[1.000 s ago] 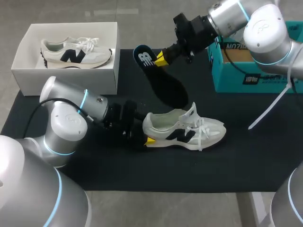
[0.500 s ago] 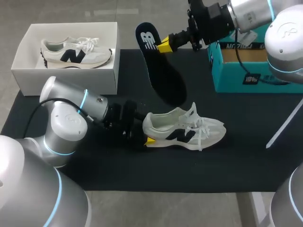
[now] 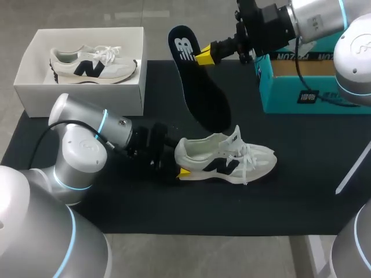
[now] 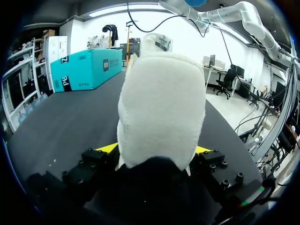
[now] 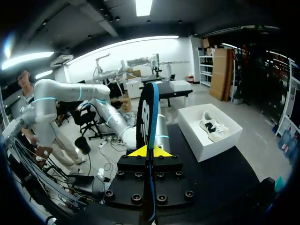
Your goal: Take the shoe out of the shoebox, open the shoe tongue, remove and reinsert the insole, then place the shoe into the shoebox
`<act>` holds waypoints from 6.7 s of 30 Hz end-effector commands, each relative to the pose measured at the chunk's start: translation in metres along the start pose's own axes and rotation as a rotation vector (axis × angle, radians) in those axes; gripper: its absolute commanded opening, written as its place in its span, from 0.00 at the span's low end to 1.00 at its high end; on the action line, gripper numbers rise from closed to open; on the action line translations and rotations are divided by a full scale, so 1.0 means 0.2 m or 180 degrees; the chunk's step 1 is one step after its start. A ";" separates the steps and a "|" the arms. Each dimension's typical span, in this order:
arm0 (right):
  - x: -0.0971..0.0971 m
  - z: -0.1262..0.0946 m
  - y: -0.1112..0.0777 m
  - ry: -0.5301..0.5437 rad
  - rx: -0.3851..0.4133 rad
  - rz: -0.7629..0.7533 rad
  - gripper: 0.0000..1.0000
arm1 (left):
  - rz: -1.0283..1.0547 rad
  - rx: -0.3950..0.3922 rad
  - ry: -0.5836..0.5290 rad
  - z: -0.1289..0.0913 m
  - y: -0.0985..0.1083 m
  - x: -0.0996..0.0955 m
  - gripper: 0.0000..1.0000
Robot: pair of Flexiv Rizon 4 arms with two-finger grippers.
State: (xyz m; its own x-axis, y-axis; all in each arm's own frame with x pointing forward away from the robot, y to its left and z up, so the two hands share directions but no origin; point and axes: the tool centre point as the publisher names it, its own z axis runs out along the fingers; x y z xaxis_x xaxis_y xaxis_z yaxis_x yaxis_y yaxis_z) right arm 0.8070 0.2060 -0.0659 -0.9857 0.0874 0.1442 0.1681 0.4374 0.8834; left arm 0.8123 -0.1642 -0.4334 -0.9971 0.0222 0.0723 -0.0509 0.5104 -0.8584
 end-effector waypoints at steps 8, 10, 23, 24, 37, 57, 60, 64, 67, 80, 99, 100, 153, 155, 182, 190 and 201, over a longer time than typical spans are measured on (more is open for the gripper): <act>0.37 -0.13 0.06 -0.0446 -0.1538 0.0537 0.00 | 0.0001 -0.0004 0.0002 0.01 0.01 -0.01 0.00; 0.43 -0.15 0.08 -0.0443 -0.1592 0.0577 0.00 | 0.0001 -0.0004 0.0002 0.01 0.01 -0.01 0.00; 0.72 -0.21 0.06 -0.0369 -0.1227 0.0828 0.00 | 0.0001 -0.0004 0.0002 0.01 0.01 -0.01 0.00; 0.73 -0.22 0.06 -0.0388 -0.1178 0.0847 0.00 | 0.0001 -0.0004 0.0002 0.01 0.01 -0.01 0.00; 0.93 -0.38 0.02 -0.0115 -0.0997 0.0937 0.00 | 0.0001 -0.0004 0.0002 0.01 0.01 -0.01 0.00; 0.96 -0.49 0.00 -0.0141 -0.0759 0.1152 0.00 | 0.0001 -0.0004 0.0002 0.01 0.01 -0.01 0.00; 0.97 -0.47 0.02 -0.0162 -0.0774 0.1155 0.00 | 0.0001 -0.0004 0.0002 0.01 0.01 -0.01 0.00; 0.97 -0.45 0.03 -0.0149 -0.0779 0.1142 0.00 | 0.0001 -0.0004 0.0002 0.01 0.01 -0.01 0.00; 0.98 -0.44 0.03 -0.0138 -0.0792 0.1138 0.00 | 0.0001 -0.0004 0.0002 0.01 0.01 -0.01 0.00; 0.98 -0.44 0.03 -0.0201 -0.0752 0.1111 0.00 | 0.0001 -0.0004 0.0002 0.01 0.01 -0.01 0.00; 0.98 -0.44 0.03 -0.0201 -0.0752 0.1111 0.00 | 0.0116 -0.0354 -0.0078 -0.02 0.00 -0.01 1.00; 0.98 -0.44 0.03 -0.0201 -0.0752 0.1111 0.00 | 0.0128 -0.0345 -0.0058 -0.01 -0.01 -0.01 1.00; 0.98 -0.44 0.03 -0.0201 -0.0752 0.1111 0.00 | 0.0325 -0.2144 -0.0329 -0.28 -0.29 0.05 1.00; 0.98 -0.44 0.03 -0.0201 -0.0752 0.1111 0.00 | 0.0368 -0.2253 -0.0383 -0.26 -0.30 0.06 1.00; 0.98 -0.44 0.03 -0.0201 -0.0752 0.1111 0.00 | -0.0043 -0.3030 -0.0638 -0.37 -0.34 0.05 1.00; 0.98 -0.44 0.03 -0.0201 -0.0752 0.1111 0.00 | -0.0037 -0.3046 -0.0644 -0.37 -0.34 0.05 1.00; 0.98 -0.44 0.03 -0.0201 -0.0752 0.1111 0.00 | -0.0037 -0.3046 -0.0644 -0.37 -0.34 0.05 1.00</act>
State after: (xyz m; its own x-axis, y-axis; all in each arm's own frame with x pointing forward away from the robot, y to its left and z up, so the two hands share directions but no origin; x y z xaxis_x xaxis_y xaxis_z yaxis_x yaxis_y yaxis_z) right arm 0.6103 0.1438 0.0082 -0.8663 0.2535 0.4304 0.4753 0.1535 0.8663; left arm 0.8105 -0.1347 -0.3363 -0.9923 -0.0896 -0.0860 -0.0830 0.9935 -0.0778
